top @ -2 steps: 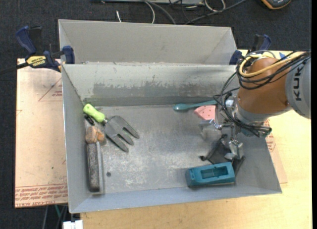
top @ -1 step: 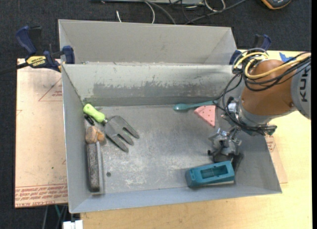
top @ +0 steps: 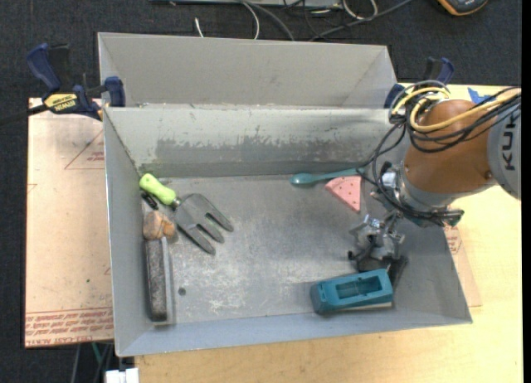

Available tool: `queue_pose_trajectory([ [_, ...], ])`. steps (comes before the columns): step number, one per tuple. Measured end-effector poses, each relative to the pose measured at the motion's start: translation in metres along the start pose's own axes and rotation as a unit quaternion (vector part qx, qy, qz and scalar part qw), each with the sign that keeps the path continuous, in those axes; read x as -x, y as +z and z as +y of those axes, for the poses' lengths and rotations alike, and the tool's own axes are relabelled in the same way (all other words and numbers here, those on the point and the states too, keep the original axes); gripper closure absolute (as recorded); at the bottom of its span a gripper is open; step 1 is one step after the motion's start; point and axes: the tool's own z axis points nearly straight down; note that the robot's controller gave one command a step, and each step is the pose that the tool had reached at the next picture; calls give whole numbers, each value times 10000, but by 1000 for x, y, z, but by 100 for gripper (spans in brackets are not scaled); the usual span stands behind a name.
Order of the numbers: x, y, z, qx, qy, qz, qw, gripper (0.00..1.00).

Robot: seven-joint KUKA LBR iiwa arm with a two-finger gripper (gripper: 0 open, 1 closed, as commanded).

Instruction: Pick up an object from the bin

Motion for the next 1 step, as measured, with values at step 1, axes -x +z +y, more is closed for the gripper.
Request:
queue_pose_trajectory([
  [1, -1, -14, 3, 38, 3, 13, 10000, 100],
])
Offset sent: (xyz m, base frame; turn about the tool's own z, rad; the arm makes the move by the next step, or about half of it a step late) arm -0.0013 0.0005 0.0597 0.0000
